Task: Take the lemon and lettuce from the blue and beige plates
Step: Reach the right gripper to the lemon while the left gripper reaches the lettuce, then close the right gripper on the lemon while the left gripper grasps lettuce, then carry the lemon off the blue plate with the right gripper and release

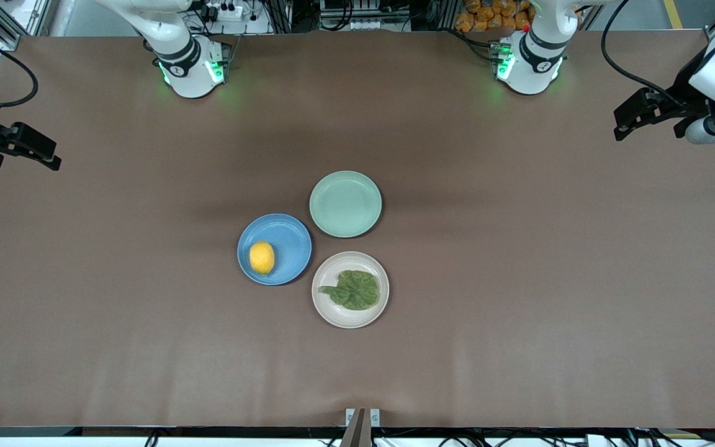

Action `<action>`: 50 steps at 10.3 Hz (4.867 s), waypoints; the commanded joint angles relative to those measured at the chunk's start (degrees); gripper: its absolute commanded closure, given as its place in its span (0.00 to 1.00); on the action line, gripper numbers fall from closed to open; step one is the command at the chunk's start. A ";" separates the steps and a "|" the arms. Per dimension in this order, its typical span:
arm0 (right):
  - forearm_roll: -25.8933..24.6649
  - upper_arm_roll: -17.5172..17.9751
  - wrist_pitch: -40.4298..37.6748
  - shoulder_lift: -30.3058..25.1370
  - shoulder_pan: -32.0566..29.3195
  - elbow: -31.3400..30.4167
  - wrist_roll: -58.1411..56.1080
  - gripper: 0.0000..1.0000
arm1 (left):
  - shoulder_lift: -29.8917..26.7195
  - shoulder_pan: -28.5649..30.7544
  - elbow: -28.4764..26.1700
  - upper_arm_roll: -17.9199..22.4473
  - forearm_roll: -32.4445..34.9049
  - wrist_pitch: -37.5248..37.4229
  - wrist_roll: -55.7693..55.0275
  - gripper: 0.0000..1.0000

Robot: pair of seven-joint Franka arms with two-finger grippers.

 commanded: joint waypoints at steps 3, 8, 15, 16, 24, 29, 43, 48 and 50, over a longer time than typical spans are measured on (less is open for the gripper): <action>0.97 0.48 0.58 -1.52 -0.75 -1.72 -0.16 0.00 | 3.02 -1.57 1.10 -1.30 -2.38 1.51 0.45 0.00; 0.97 0.57 0.67 -1.43 -0.66 -1.64 -0.16 0.00 | 19.80 -18.25 1.99 -3.68 -0.99 28.53 -12.29 0.00; 1.41 0.84 1.11 7.86 1.26 -0.14 -0.33 0.00 | 47.31 -36.27 2.43 1.04 4.36 75.13 -12.57 0.00; 1.49 0.84 5.29 12.07 3.10 -0.14 -0.42 0.00 | 49.61 -40.13 2.52 5.33 5.77 79.36 -12.74 0.00; 9.22 1.01 28.49 29.33 13.21 -7.14 4.24 0.00 | 61.23 -49.22 9.82 18.03 6.14 88.01 -13.71 0.00; 9.23 1.01 39.77 33.55 18.23 -12.62 12.76 0.00 | 64.21 -49.39 12.35 19.96 6.23 88.72 -12.48 0.00; 7.39 -1.43 18.88 29.34 7.61 -7.00 -6.53 1.00 | 64.66 -50.27 12.45 19.97 6.40 90.30 -12.30 1.00; 0.97 -5.93 25.17 30.13 2.86 -14.36 -12.81 1.00 | 58.88 -49.48 4.40 20.05 6.75 88.89 -12.04 1.00; 0.97 -5.93 28.34 30.30 2.76 -16.83 -12.81 1.00 | 54.66 -49.04 -2.37 20.14 6.75 88.89 -11.95 1.00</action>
